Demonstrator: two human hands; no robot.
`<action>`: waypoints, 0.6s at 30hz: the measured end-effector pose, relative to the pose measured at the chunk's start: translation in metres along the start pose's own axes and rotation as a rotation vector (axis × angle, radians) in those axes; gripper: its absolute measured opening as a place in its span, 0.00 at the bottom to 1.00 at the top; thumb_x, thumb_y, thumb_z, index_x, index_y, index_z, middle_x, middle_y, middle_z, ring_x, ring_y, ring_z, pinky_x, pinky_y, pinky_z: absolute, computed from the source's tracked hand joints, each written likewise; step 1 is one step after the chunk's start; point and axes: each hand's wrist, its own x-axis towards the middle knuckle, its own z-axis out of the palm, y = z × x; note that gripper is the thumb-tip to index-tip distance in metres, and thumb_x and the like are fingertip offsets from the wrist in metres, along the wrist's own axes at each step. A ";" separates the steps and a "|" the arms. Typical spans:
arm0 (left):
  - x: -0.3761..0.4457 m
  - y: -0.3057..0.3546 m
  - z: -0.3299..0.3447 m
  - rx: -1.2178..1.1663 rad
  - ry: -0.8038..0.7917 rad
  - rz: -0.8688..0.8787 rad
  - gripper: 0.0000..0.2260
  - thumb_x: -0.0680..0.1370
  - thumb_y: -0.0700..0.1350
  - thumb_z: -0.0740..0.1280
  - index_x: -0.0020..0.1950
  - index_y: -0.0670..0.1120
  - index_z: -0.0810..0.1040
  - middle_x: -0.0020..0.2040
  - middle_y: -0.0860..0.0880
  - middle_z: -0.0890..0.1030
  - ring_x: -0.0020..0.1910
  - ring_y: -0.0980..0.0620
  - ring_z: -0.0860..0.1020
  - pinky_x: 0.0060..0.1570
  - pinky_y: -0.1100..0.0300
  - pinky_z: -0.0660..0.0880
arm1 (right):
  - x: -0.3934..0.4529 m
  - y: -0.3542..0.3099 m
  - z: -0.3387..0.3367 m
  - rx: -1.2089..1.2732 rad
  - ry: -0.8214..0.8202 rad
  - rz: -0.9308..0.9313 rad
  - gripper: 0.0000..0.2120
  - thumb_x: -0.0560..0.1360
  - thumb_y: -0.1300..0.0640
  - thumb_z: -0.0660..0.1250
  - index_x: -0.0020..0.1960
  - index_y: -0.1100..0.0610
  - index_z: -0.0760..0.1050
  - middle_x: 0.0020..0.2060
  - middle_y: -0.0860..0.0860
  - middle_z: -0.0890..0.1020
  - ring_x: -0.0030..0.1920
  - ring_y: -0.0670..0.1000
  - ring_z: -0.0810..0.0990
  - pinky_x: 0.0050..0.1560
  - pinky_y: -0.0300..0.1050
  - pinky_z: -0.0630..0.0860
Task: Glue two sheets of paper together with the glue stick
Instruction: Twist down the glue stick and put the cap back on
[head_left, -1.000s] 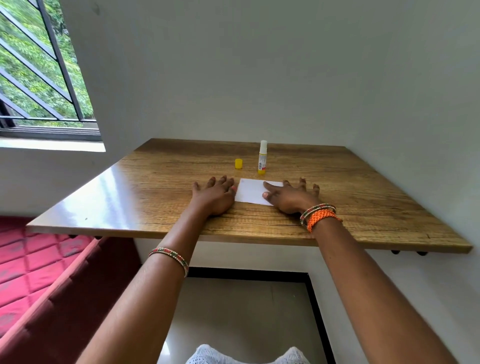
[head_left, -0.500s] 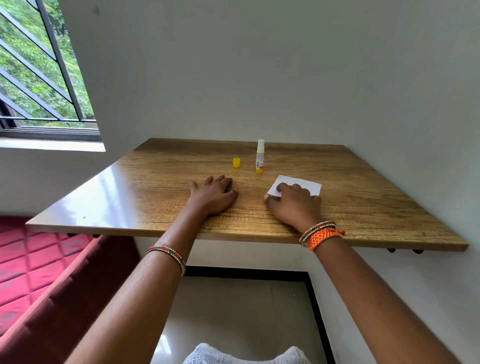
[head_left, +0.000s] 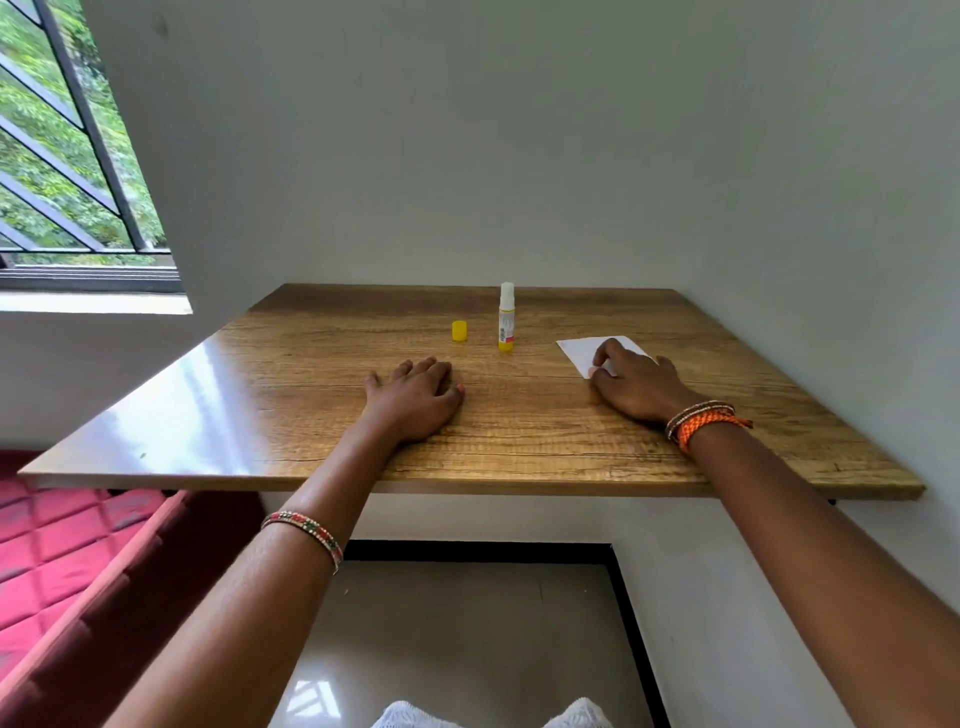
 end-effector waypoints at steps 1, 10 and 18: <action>0.001 0.000 -0.001 -0.015 0.007 -0.009 0.24 0.80 0.58 0.51 0.74 0.52 0.59 0.77 0.50 0.58 0.76 0.47 0.54 0.71 0.37 0.45 | 0.003 0.000 0.000 -0.040 0.020 0.013 0.13 0.79 0.48 0.52 0.59 0.52 0.67 0.61 0.53 0.77 0.63 0.56 0.73 0.71 0.62 0.54; 0.058 0.043 -0.016 -0.624 0.432 -0.048 0.11 0.79 0.49 0.57 0.55 0.49 0.77 0.52 0.45 0.82 0.52 0.43 0.78 0.56 0.45 0.73 | 0.066 -0.082 0.017 0.608 0.144 -0.002 0.21 0.70 0.54 0.72 0.60 0.62 0.75 0.56 0.57 0.79 0.55 0.54 0.77 0.50 0.42 0.69; 0.107 0.063 -0.009 -0.509 0.399 0.064 0.14 0.79 0.52 0.59 0.61 0.50 0.76 0.60 0.48 0.80 0.63 0.48 0.74 0.66 0.46 0.60 | 0.103 -0.082 0.028 0.815 0.249 -0.209 0.10 0.78 0.59 0.62 0.55 0.58 0.80 0.47 0.57 0.83 0.46 0.55 0.82 0.40 0.46 0.81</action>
